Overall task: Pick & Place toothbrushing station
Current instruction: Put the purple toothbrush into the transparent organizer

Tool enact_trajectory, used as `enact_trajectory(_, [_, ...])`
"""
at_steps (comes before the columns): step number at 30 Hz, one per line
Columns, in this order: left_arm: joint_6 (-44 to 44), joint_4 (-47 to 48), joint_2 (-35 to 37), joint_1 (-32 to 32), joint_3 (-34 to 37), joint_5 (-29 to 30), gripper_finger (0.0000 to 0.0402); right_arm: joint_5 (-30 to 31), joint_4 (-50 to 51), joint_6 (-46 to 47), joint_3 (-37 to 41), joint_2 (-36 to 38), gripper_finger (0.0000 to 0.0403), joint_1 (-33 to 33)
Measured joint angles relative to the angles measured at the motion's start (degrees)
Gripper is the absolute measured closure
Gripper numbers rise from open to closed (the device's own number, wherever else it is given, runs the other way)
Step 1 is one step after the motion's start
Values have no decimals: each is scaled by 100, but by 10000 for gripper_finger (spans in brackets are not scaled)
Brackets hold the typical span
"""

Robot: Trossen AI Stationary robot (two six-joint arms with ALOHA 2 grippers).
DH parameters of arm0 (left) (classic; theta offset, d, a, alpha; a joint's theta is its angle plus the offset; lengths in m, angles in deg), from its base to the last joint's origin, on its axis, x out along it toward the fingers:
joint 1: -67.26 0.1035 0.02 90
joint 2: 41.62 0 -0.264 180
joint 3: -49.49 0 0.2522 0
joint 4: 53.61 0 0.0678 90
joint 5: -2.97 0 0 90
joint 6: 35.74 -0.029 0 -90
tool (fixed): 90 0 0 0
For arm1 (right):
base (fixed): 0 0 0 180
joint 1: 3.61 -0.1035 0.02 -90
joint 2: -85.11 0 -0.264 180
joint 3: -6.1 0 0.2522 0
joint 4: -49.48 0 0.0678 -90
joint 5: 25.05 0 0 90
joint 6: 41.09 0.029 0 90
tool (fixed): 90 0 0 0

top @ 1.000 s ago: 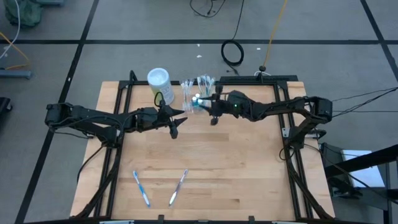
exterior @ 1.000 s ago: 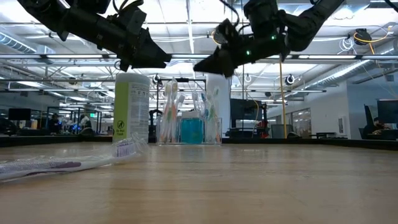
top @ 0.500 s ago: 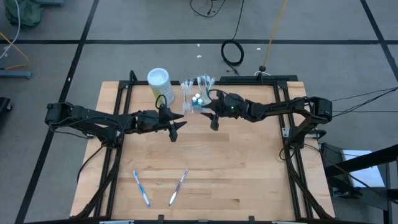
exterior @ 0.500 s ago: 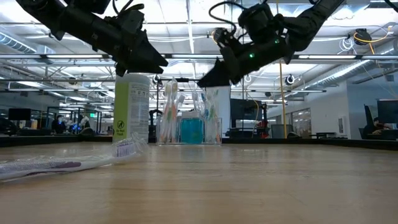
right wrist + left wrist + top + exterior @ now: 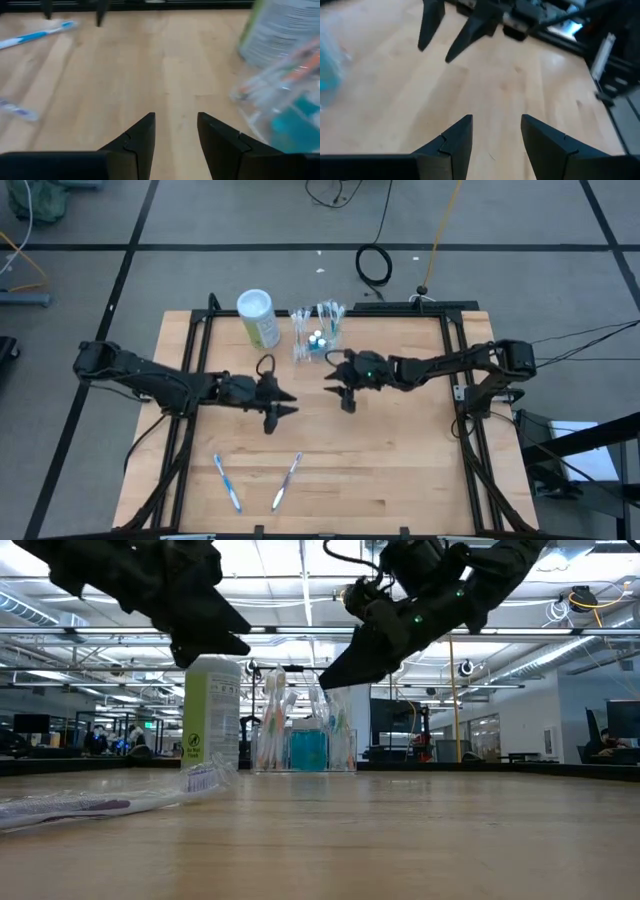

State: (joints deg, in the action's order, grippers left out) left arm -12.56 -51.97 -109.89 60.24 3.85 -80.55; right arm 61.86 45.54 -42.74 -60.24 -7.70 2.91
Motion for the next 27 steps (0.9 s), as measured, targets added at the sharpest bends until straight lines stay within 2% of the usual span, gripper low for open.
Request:
enact_trajectory(9, [824, 236, -238, -1071, 0, 677, 227, -1, 0, -105, 0, 0, 261, -598])
enact_trajectory(14, [1036, -296, -967, -1482, 2, 688, 227, -7, -498, -176, 299, 0, 261, -717])
enact_trajectory(17, [995, -689, -1484, -1551, -101, 688, 227, 3, -1130, -234, 633, 0, 261, -701])
enact_trajectory(20, [1029, -597, -1960, -1457, -365, 661, 227, 9, -1686, -208, 976, 0, 261, -686])
enact_trajectory(27, [1892, 764, -2704, -1265, -1255, -48, 227, 24, -2614, -205, 1656, 0, 261, -686])
